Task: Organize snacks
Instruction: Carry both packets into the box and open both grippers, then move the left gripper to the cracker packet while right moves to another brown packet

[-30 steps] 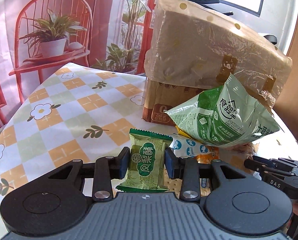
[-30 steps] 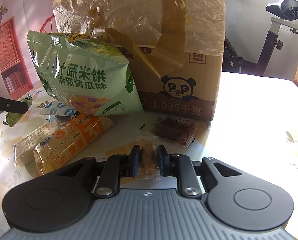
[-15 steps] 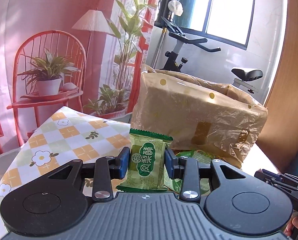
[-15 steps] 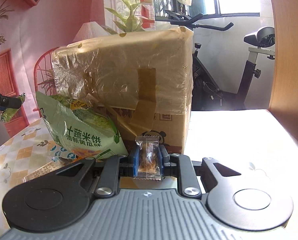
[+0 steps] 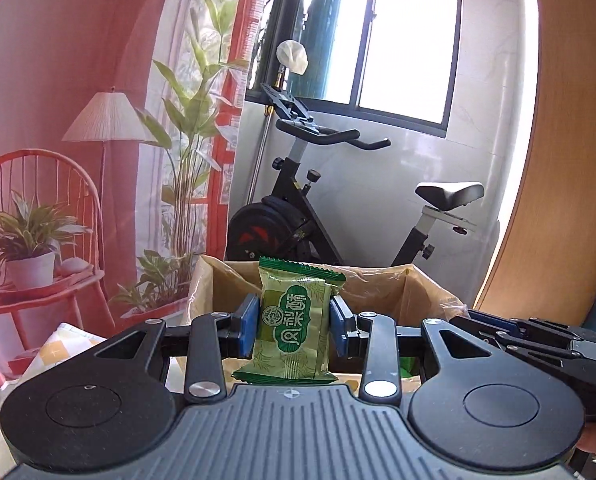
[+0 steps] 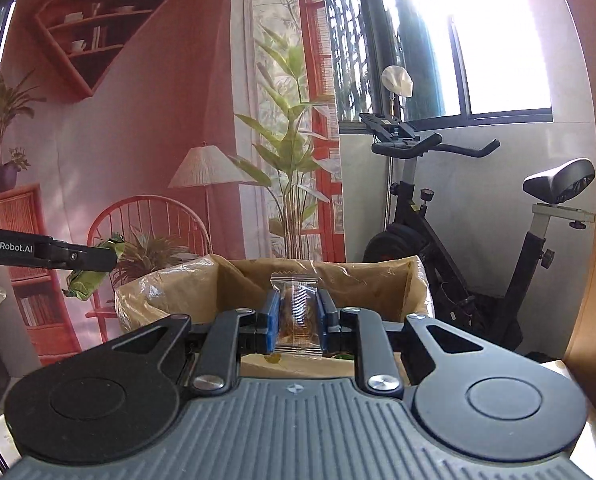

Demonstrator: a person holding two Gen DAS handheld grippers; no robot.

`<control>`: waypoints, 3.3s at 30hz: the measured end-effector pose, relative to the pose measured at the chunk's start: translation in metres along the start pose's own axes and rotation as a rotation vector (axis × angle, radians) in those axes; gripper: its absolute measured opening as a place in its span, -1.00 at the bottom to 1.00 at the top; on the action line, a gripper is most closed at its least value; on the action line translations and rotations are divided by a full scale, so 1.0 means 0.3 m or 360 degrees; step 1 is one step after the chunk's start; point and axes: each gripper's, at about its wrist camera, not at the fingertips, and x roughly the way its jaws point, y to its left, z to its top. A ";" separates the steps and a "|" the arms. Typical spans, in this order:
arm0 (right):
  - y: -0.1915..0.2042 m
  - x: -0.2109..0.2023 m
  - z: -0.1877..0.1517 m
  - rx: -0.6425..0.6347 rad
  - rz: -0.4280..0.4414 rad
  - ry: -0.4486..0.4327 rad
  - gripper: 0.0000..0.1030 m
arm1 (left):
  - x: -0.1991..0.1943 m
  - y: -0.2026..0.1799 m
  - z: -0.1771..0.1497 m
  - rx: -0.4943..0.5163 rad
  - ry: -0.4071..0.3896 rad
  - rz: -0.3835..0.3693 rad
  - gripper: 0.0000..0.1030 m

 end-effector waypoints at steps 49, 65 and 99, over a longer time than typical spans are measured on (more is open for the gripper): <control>-0.174 0.069 -0.535 0.0376 -0.0121 0.0736 -0.14 | -0.174 0.302 -0.462 -0.0285 0.0412 0.0283 -0.10; -0.061 0.007 -0.575 0.0221 0.0117 0.0913 -0.14 | -0.145 0.301 -0.551 -0.0358 0.0516 0.0280 -0.11; 0.058 -0.035 -0.733 -0.0145 -0.0088 0.0664 -0.12 | -0.119 0.228 -0.684 -0.0090 0.0629 0.0078 -0.11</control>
